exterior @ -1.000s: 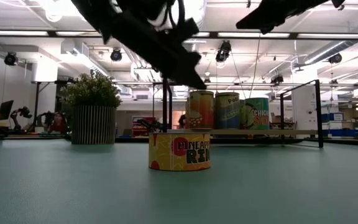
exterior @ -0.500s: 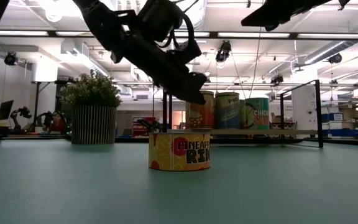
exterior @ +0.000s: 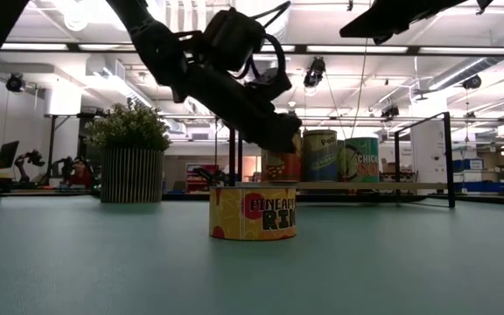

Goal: Pick and place cans onto a shelf
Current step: Adjust the orange can

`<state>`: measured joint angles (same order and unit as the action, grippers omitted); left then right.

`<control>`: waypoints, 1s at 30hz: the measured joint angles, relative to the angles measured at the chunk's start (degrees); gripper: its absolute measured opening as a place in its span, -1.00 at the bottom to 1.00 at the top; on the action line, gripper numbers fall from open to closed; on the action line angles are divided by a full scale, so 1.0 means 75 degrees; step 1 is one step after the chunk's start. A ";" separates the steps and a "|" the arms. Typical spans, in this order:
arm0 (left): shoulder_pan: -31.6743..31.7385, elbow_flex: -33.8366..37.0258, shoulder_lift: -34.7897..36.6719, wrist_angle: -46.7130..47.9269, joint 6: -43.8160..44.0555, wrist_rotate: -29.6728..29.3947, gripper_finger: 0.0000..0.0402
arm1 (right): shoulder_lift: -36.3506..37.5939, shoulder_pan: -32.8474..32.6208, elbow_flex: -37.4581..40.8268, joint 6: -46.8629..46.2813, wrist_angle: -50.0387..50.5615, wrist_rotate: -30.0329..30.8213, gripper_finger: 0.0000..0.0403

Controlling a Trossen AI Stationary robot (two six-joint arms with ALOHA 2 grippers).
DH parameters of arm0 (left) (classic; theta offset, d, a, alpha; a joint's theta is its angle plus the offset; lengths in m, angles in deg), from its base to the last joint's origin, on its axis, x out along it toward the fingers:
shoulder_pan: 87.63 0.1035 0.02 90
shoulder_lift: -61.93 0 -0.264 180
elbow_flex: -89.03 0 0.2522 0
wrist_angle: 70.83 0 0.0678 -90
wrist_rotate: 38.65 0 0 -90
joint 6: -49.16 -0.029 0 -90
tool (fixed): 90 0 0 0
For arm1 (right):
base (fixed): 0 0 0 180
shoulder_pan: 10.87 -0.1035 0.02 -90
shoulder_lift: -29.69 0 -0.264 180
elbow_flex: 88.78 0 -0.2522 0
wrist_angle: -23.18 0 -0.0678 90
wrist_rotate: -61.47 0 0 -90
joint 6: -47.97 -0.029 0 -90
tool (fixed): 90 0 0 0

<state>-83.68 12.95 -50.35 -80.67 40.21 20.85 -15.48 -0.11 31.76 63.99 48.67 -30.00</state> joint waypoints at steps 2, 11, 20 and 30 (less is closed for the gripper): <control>0.0018 -0.0122 -0.0117 0.0016 0.0000 -0.0023 -1.00 | 0.0001 0.0000 0.0000 0.0000 0.0000 0.0003 -0.96; 0.0050 -0.0379 -0.0400 0.0092 -0.0314 -0.0412 -1.00 | -0.0001 0.0000 0.0000 0.0007 0.0073 0.0003 -0.96; 0.0131 -0.0371 -0.0400 0.0091 -0.0344 -0.0502 -1.00 | -0.0001 0.0000 0.0000 0.0033 0.0076 0.0003 -0.96; 0.0149 -0.0365 -0.0400 -0.0124 -0.0315 -0.0542 -1.00 | -0.0001 0.0000 0.0000 0.0055 0.0077 0.0004 -0.96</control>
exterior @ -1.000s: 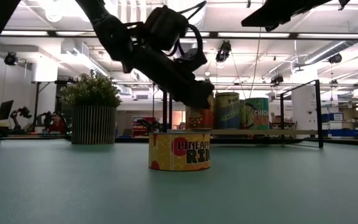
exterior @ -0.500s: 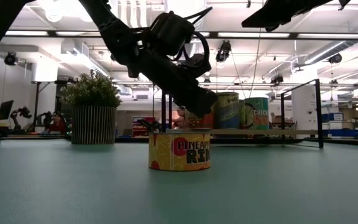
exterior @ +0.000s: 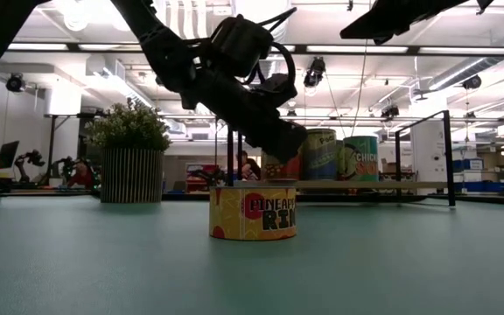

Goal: Pick and place cans onto a shelf
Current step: Adjust the orange can

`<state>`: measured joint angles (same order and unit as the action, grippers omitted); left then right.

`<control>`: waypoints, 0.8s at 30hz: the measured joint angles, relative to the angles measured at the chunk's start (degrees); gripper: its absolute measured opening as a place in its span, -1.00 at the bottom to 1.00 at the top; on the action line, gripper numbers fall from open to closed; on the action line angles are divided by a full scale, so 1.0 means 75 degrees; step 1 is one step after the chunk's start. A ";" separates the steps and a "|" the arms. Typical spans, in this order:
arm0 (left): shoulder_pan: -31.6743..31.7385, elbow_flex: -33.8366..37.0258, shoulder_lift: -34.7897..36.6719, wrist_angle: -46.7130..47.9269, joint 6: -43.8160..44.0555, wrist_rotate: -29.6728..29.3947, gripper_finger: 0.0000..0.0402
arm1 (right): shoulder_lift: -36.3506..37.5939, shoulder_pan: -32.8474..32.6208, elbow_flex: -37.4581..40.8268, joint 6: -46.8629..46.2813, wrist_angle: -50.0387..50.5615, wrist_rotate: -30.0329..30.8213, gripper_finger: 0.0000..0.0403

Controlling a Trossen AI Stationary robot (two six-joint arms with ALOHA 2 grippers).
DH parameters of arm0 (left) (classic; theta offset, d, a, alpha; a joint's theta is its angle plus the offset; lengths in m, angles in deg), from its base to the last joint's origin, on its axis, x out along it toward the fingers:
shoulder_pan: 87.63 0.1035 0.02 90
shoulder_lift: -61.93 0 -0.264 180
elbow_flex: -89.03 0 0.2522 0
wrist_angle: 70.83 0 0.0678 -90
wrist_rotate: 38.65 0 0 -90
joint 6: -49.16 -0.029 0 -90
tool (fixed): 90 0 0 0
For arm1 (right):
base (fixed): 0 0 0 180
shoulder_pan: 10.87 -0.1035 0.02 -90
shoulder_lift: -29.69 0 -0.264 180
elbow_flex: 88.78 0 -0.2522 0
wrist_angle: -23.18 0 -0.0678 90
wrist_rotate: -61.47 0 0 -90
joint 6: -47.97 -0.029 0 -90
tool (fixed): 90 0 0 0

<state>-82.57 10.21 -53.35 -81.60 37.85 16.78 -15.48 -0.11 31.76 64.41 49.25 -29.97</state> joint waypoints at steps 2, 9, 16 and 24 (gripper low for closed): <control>0.0000 0.0000 0.0000 -0.0017 0.0004 -0.0006 -1.00 | 0.0000 0.0000 0.0000 0.0007 0.0013 -0.0001 -0.96; 0.0012 -0.0096 0.0000 -0.0038 0.0030 -0.0109 -1.00 | 0.0000 0.0000 0.0000 0.0010 0.0092 -0.0001 -0.96; 0.0004 -0.0101 0.0003 0.0211 0.0181 -0.0105 -1.00 | 0.0000 0.0000 0.0000 0.0010 0.0103 -0.0001 -0.96; -0.0044 -0.0102 0.0006 0.0264 0.0228 -0.0119 -1.00 | 0.0000 0.0000 0.0000 0.0010 0.0112 -0.0001 -0.96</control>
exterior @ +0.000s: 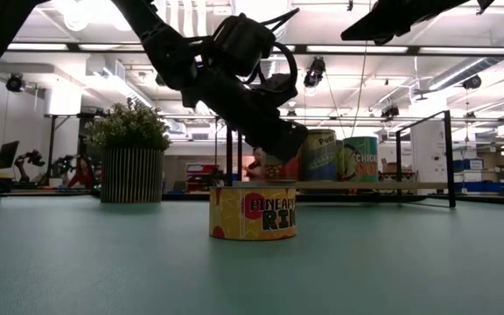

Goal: Pick and place cans onto a shelf
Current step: Adjust the orange can

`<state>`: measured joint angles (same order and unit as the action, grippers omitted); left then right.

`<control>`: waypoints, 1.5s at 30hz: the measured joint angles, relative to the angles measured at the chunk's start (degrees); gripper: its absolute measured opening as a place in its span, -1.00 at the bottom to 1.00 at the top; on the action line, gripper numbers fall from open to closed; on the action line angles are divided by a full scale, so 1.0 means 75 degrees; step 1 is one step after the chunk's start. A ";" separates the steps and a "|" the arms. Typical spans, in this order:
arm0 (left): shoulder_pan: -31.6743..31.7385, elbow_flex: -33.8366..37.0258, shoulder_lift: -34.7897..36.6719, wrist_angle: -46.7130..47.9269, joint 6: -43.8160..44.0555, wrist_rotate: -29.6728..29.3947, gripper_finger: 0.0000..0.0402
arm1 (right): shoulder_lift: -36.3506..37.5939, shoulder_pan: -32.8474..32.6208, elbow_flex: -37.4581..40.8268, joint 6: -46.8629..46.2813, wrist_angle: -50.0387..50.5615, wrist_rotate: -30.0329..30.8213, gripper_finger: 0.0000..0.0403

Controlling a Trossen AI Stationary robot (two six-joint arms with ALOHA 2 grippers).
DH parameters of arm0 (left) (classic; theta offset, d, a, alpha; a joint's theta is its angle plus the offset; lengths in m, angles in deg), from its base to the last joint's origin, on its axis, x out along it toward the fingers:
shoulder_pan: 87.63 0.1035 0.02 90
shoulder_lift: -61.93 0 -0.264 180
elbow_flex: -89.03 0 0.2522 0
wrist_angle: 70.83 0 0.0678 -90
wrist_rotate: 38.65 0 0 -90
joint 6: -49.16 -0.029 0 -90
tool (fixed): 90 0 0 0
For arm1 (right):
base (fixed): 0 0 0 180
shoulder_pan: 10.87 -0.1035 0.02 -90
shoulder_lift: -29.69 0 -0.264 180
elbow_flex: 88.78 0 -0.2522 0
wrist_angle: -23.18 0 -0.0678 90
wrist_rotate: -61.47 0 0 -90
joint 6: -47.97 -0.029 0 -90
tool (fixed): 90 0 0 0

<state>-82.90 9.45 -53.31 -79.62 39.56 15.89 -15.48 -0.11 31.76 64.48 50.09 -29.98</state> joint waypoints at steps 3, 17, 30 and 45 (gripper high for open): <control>-0.0076 0.0000 0.0000 -0.0003 0.0011 -0.0016 -1.00 | 0.0000 0.0002 0.0000 0.0000 0.0013 0.0000 -0.96; -0.0777 0.0022 0.0990 0.0674 -0.0310 -0.0004 -1.00 | -0.0043 0.0000 0.0000 -0.0465 -0.0011 0.0006 -0.96; -0.1423 0.2210 0.4560 0.0717 -0.1659 0.1523 -1.00 | -0.1655 -0.0106 0.0012 -0.1724 -0.0828 0.0013 -0.96; -0.1366 0.3808 0.7224 0.0295 -0.2280 0.1475 -1.00 | -0.3950 -0.0983 0.0015 -0.2815 -0.1807 0.2428 -0.96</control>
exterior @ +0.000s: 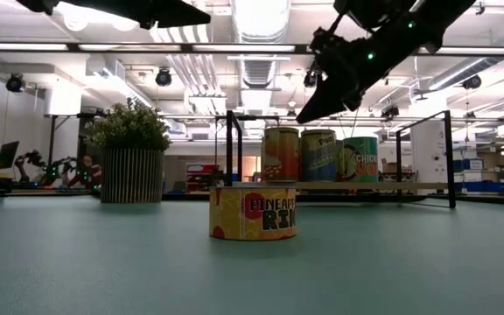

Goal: Pick and place cans onto a shelf
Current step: Adjust the orange can

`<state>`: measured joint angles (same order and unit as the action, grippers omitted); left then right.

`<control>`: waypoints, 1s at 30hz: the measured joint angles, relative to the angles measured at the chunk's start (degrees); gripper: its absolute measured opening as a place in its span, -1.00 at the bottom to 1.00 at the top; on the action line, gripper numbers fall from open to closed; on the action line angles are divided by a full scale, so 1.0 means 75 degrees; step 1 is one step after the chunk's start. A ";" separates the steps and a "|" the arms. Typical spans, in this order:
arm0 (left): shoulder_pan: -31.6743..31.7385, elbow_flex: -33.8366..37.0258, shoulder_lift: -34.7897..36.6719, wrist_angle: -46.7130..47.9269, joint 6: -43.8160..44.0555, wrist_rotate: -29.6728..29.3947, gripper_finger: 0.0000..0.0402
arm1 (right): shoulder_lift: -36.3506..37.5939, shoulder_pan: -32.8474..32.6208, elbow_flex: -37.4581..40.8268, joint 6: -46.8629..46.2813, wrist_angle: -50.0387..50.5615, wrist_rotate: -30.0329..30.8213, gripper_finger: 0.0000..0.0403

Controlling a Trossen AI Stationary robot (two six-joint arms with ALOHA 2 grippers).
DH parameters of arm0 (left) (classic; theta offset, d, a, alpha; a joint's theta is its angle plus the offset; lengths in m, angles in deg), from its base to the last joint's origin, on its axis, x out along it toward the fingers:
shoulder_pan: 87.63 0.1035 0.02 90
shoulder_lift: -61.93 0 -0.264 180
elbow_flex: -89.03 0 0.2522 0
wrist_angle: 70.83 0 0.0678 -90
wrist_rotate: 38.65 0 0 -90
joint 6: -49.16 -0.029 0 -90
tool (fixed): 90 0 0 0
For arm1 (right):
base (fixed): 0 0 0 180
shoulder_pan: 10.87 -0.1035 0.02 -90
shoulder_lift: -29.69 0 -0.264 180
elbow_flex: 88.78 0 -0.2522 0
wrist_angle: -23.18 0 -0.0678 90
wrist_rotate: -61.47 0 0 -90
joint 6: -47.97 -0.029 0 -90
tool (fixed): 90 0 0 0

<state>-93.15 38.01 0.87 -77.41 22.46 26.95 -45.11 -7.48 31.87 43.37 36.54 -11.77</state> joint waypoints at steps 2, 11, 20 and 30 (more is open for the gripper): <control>0.0000 0.0169 0.0159 -0.0001 0.0039 -0.0009 -1.00 | -0.0258 -0.0144 -0.0011 -0.0013 -0.0222 0.0412 -0.96; 0.0000 0.0350 0.0360 0.0055 -0.0058 -0.0017 -1.00 | -0.1192 -0.0296 -0.0496 -0.0406 -0.0369 0.1657 -0.96; 0.0000 0.0347 0.0385 0.0104 -0.0058 -0.0023 -1.00 | -0.1993 -0.0126 -0.1395 -0.0200 0.0241 0.2053 -0.96; 0.0000 0.0347 0.0382 0.0112 -0.0060 -0.0032 -1.00 | -0.2417 0.0013 -0.1800 0.0041 0.0618 0.2593 -0.96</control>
<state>-93.15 40.62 3.74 -76.57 22.01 26.71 -63.24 -7.38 18.37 43.68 41.17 7.68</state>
